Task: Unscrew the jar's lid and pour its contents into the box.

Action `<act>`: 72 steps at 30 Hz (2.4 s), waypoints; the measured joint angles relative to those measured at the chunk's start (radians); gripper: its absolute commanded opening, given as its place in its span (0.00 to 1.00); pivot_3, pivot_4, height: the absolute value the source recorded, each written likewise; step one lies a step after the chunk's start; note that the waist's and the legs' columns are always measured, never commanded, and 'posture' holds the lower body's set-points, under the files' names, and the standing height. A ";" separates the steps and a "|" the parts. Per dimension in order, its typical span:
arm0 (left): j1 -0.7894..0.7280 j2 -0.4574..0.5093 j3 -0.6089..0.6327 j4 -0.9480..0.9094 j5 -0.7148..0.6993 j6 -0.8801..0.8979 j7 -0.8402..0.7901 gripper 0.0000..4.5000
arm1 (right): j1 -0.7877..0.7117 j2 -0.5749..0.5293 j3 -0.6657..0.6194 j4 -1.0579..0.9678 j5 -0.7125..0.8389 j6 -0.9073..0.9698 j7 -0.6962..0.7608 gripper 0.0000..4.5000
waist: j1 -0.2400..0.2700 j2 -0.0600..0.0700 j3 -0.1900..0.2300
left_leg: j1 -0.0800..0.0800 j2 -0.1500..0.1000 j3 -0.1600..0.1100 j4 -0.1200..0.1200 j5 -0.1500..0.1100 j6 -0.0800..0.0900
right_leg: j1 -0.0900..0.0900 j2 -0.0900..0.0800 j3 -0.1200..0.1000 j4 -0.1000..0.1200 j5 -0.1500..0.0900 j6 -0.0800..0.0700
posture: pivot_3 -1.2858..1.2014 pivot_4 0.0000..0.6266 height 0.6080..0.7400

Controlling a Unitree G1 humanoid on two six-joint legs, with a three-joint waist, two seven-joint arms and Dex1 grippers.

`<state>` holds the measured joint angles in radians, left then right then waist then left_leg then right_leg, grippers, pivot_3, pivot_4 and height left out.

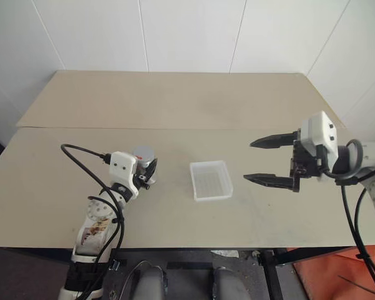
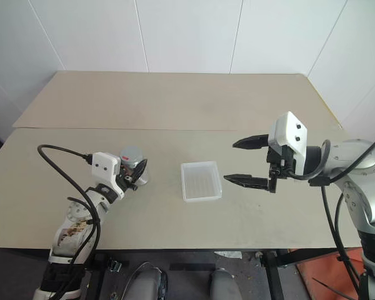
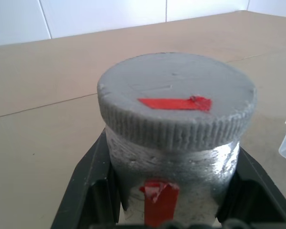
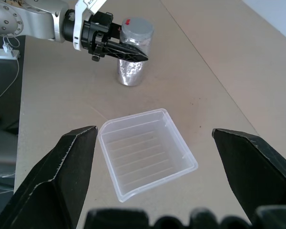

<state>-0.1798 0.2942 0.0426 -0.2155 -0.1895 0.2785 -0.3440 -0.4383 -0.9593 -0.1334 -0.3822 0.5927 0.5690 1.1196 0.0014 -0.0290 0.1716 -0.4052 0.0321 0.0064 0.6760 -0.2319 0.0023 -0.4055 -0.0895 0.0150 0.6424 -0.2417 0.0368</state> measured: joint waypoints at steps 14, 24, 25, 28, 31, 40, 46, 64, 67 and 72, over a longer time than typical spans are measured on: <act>-0.407 0.432 0.010 0.131 -0.366 0.208 -0.762 0.45 | -0.372 0.417 0.184 0.019 0.078 0.213 -0.296 1.00 | -0.009 0.000 0.001 | -0.003 0.000 -0.002 -0.001 0.000 0.000 | -0.003 0.001 -0.002 0.000 0.000 0.000 | 0.52 0.24 1.00; -0.591 0.315 -0.081 0.331 -0.345 0.137 -0.934 0.45 | -0.506 0.570 0.284 0.107 0.027 0.318 -0.462 1.00 | -0.014 0.000 0.001 | -0.013 0.001 -0.001 0.000 0.000 0.000 | -0.015 0.002 -0.001 0.005 0.000 0.000 | 0.52 0.24 1.00; -0.599 0.303 -0.083 0.341 -0.343 0.134 -0.936 0.45 | -0.508 0.576 0.286 0.117 0.016 0.318 -0.470 1.00 | -0.015 0.000 0.001 | -0.013 0.001 -0.001 0.001 0.000 0.000 | -0.016 0.002 -0.001 0.005 0.000 0.000 | 0.52 0.24 1.00; -0.608 0.276 -0.093 0.359 -0.332 0.118 -0.944 0.45 | -0.515 0.586 0.308 0.138 -0.009 0.318 -0.478 1.00 | -0.020 0.000 0.001 | -0.014 0.001 -0.001 0.001 0.000 0.000 | -0.016 0.002 0.000 0.005 0.000 0.000 | 0.52 0.24 1.00; -0.609 0.268 -0.101 0.365 -0.321 0.107 -0.956 0.45 | -0.520 0.591 0.315 0.153 -0.023 0.318 -0.478 1.00 | -0.020 0.000 0.001 | -0.014 0.001 -0.002 0.001 0.000 0.000 | -0.017 0.002 0.000 0.005 0.000 0.000 | 0.52 0.24 1.00; -0.612 0.268 -0.098 0.366 -0.320 0.102 -0.963 0.45 | -0.520 0.595 0.318 0.158 -0.019 0.318 -0.448 0.61 | -0.018 0.001 0.001 | -0.014 0.001 -0.002 0.001 0.000 0.000 | -0.017 0.002 0.000 0.005 0.000 0.000 | 0.52 0.24 1.00; -0.613 0.268 -0.098 0.383 -0.320 0.090 -0.986 0.45 | -0.525 0.598 0.318 0.191 -0.019 0.294 -0.393 0.61 | -0.018 0.000 0.001 | -0.014 0.001 -0.002 0.001 0.000 0.000 | -0.017 0.002 -0.001 0.005 0.000 0.000 | 0.52 0.24 1.00; -0.675 0.281 -0.200 0.429 -0.411 0.024 -1.263 0.45 | -0.653 0.613 0.351 0.651 -0.024 -0.124 0.396 0.89 | -0.023 0.001 0.001 | -0.015 0.002 -0.002 0.002 0.000 0.000 | -0.017 0.003 -0.001 0.007 0.000 0.000 | 0.52 0.24 1.00; -0.663 0.302 -0.177 0.440 -0.391 0.023 -1.260 0.45 | -0.610 0.590 0.311 0.579 -0.032 -0.124 0.318 1.00 | -0.019 0.001 0.001 | -0.015 0.002 -0.002 0.002 0.000 0.000 | -0.017 0.003 -0.001 0.007 0.000 0.000 | 0.52 0.24 1.00; -0.595 0.336 -0.111 0.466 -0.336 0.007 -1.166 0.45 | -0.465 0.512 0.226 0.348 -0.038 -0.033 0.082 1.00 | -0.013 0.001 0.001 | -0.016 0.001 -0.002 0.002 0.000 0.000 | -0.017 0.002 -0.001 0.006 0.000 0.000 | 0.52 0.24 1.00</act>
<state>-0.7752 0.6301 -0.0684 0.2503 -0.5253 0.2857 -1.5096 -0.9031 -0.4475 0.0926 -0.0343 0.5551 0.5363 1.2015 -0.0121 -0.0283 0.1728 -0.4212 0.0335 0.0039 0.6777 -0.2316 0.0025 -0.4229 -0.0871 0.0139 0.6488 -0.2414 0.0368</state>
